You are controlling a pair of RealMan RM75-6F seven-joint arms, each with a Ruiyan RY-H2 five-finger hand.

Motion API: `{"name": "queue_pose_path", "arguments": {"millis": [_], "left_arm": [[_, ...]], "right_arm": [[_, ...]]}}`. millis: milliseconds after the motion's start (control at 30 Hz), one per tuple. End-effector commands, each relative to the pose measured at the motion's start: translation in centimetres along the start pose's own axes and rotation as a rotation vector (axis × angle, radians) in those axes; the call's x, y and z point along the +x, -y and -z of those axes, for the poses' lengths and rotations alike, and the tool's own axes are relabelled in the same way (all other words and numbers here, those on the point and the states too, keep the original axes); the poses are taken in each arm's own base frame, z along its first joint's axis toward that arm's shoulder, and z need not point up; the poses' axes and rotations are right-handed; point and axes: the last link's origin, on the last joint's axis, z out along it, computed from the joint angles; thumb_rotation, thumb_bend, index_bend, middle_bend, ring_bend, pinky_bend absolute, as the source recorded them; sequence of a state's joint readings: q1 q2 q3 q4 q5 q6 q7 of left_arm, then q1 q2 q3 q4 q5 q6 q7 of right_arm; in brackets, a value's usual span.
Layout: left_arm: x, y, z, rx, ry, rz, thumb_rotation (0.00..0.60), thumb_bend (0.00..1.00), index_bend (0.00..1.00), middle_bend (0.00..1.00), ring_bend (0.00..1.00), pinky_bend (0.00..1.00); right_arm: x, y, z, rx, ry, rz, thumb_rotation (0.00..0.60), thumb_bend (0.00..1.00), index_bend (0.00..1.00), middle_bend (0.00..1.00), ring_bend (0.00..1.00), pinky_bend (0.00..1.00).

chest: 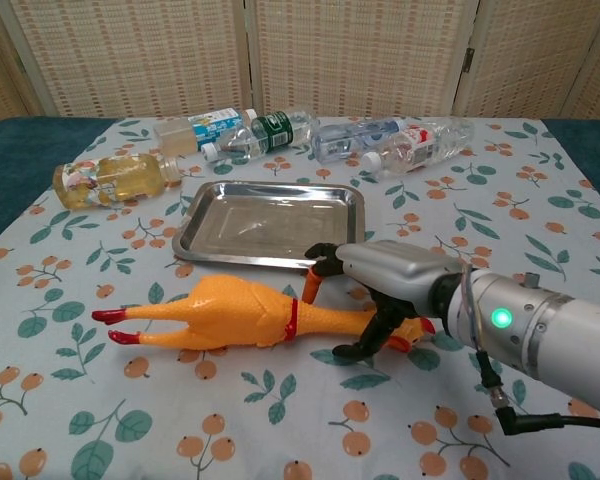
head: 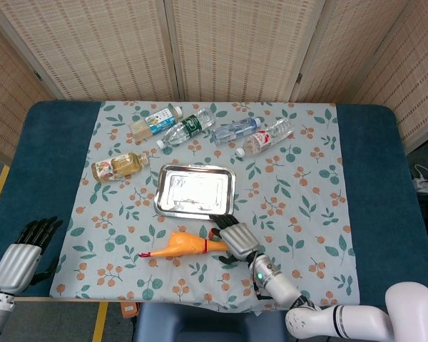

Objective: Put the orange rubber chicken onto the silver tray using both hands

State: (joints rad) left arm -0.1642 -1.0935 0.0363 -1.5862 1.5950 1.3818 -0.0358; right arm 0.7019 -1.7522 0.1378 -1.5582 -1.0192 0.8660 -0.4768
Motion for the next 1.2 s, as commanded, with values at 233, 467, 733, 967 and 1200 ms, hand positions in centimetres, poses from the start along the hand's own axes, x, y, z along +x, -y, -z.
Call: {"name": "queue_pose_path", "arguments": {"millis": [233, 467, 733, 967, 1200], "left_arm": [[0.3, 0.2, 0.0, -0.002, 0.005, 0.016, 0.6, 0.45, 0.0, 0.0, 0.0, 0.05], [0.4, 0.3, 0.1, -0.013, 0.01, 0.027, 0.6, 0.46, 0.0, 0.0, 0.0, 0.05], [0.5, 0.3, 0.3, -0.017, 0.006, 0.028, 0.6, 0.45, 0.0, 0.0, 0.0, 0.05], [0.5, 0.3, 0.4, -0.014, 0.005, 0.025, 0.6, 0.46, 0.0, 0.0, 0.0, 0.06], [0.3, -0.6, 0.2, -0.067, -0.028, 0.018, 0.6, 0.46, 0.0, 0.01, 0.0, 0.11]], "right_arm": [[-0.8, 0.8, -0.6, -0.06, -0.033, 0.1, 0.6, 0.27, 0.5, 0.12, 0.05, 0.26], [-0.7, 1.4, 0.0, -0.081, -0.106, 0.154, 0.6, 0.3, 0.65, 0.23, 0.2, 0.5], [-0.3, 1.9, 0.4, -0.079, -0.141, 0.164, 0.6, 0.33, 0.76, 0.37, 0.39, 0.7], [0.3, 1.9, 0.6, -0.068, -0.189, 0.141, 0.6, 0.35, 0.87, 0.52, 0.64, 0.94], [2.7, 1.7, 1.4, 0.001, -0.266, 0.013, 0.6, 0.38, 0.94, 0.6, 0.79, 1.0]]}}
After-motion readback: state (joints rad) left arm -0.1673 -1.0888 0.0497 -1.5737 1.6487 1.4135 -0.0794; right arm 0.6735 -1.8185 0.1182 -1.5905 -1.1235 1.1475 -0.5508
